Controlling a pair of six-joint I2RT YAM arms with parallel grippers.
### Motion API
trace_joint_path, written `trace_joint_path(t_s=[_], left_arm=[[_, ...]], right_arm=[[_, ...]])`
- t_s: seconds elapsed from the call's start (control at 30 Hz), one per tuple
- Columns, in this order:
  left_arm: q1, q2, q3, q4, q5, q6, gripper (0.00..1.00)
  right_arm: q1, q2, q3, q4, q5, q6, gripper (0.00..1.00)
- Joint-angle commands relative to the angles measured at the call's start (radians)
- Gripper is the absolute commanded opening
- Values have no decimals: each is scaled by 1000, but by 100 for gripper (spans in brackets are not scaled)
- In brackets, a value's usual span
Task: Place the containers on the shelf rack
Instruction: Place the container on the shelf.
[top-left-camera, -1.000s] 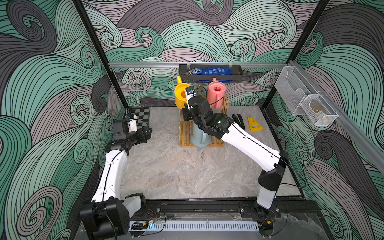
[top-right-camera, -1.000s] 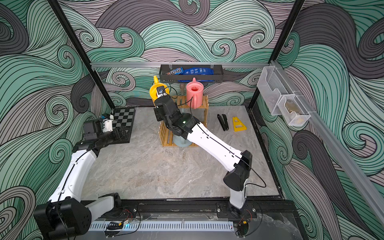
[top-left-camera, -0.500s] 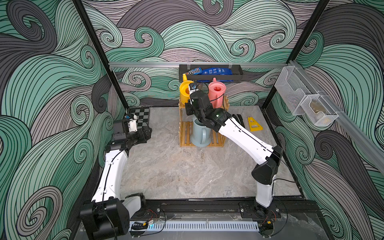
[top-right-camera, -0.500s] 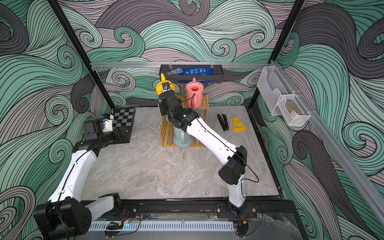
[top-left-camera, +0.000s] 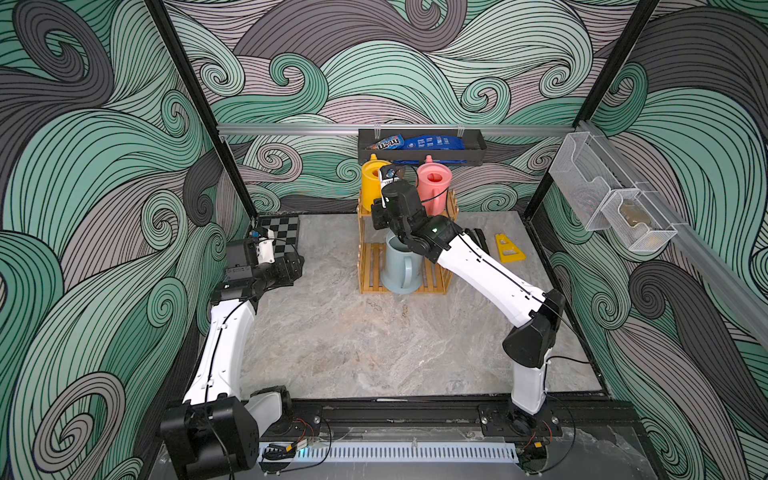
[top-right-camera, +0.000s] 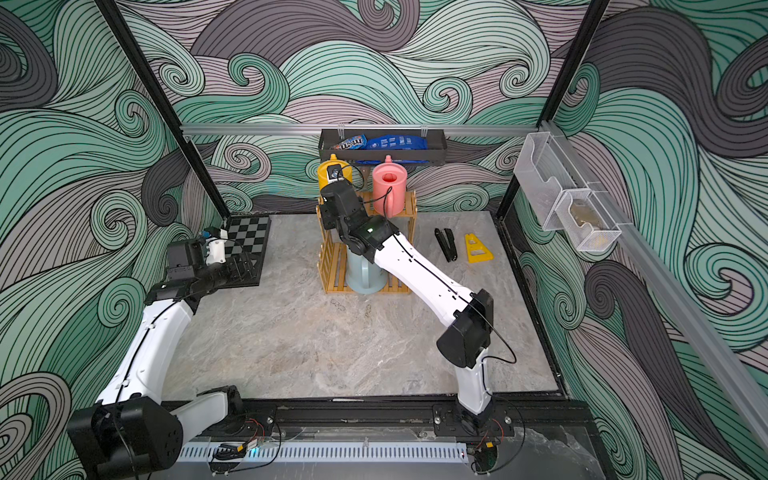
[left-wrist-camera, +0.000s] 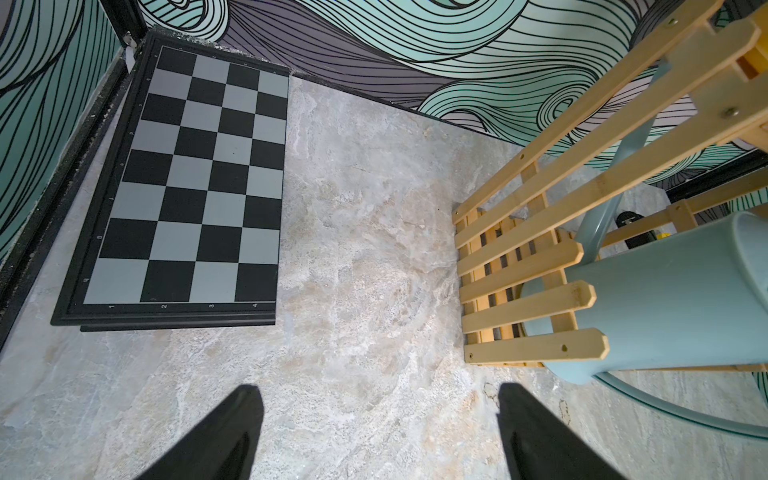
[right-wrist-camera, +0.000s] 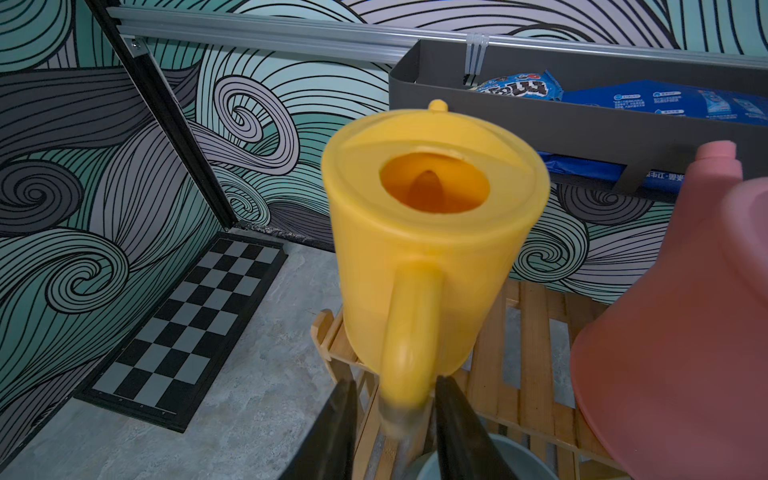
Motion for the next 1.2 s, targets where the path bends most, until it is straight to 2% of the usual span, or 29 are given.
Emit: trace_joint_path(t_s=[0.0,0.67,0.9,1.17], left_arm=[[4,-10,32,-5,16,5,91],[5,-7,31,-3,19,6,91],[4,-10,29,-1,24,22,91],[8,-18,21,10,47,41,91]], right_arm=[[-2,-25,-13,28,-34,21,38],[16,-39,-12,15,-45,35,40],[18,-126,-70,22,-39,37,41],[26,-282,-216,46,-23,24,47]])
